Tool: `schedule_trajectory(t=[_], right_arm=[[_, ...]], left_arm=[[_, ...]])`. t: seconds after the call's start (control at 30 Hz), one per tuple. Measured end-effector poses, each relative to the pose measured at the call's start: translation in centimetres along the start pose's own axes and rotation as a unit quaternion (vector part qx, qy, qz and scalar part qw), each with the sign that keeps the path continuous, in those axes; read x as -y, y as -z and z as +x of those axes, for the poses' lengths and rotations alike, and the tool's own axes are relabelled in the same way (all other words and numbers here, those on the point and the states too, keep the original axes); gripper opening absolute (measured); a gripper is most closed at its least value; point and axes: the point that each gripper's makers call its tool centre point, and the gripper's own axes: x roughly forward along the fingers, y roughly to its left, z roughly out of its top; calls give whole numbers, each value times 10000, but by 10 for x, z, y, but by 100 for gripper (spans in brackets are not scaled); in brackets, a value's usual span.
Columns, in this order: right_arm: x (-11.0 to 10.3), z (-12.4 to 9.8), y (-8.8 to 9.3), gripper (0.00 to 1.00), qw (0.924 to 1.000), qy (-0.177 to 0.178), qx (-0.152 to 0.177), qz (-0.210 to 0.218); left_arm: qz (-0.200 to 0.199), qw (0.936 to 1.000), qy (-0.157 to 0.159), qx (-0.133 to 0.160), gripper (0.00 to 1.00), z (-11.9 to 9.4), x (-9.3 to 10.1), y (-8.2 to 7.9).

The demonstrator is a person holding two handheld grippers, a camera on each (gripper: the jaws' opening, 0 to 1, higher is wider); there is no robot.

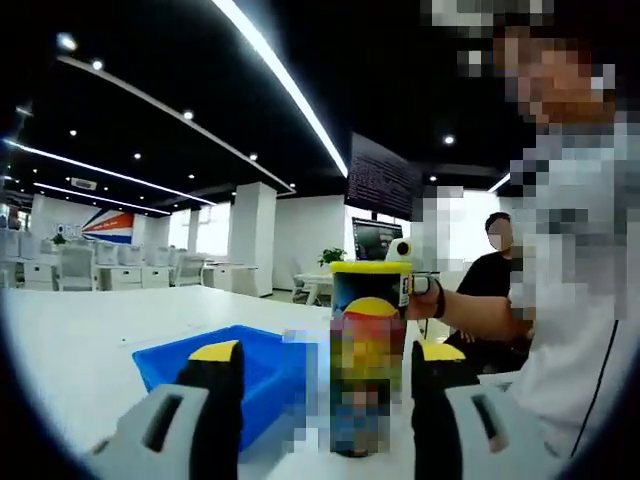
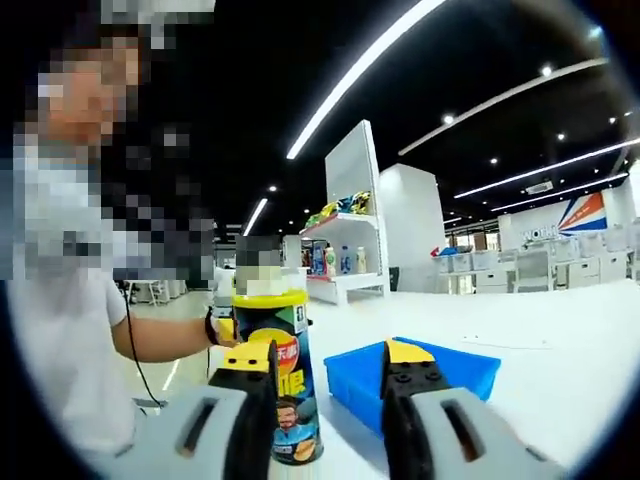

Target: Open the lid of the chip container on the table, take out the chips, place them into the box in front of the container, and close the lid

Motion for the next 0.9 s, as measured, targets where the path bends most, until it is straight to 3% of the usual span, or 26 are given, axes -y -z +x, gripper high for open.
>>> schedule_trajectory(t=[0.23, 0.33, 0.53, 0.73, 0.83, 0.9], right_arm=[[18, -4, 16, 43, 9994, 271, -211, -95], [23, -5, 23, 44, 9987, 373, -326, -152], [42, -8, 49, 47, 9918, 852, -834, -467], [60, -9, 73, 48, 9821, 1281, -1214, -651], [63, -7, 83, 50, 9809, 1290, -1314, -631], [62, -6, 94, 53, 9774, 1234, -1588, -650]], left_arm=[[90, 9991, -376, -196, 69, -10, -24, 18], [323, 9965, -608, -470, 69, -12, -36, 32], [258, 9938, -859, -661, 70, -9, -52, 48], [107, 9855, -1326, -1055, 70, -8, -75, 72], [182, 9809, -1431, -1302, 70, -4, -80, 85], [284, 9757, -1566, -1504, 69, -3, -85, 93]])
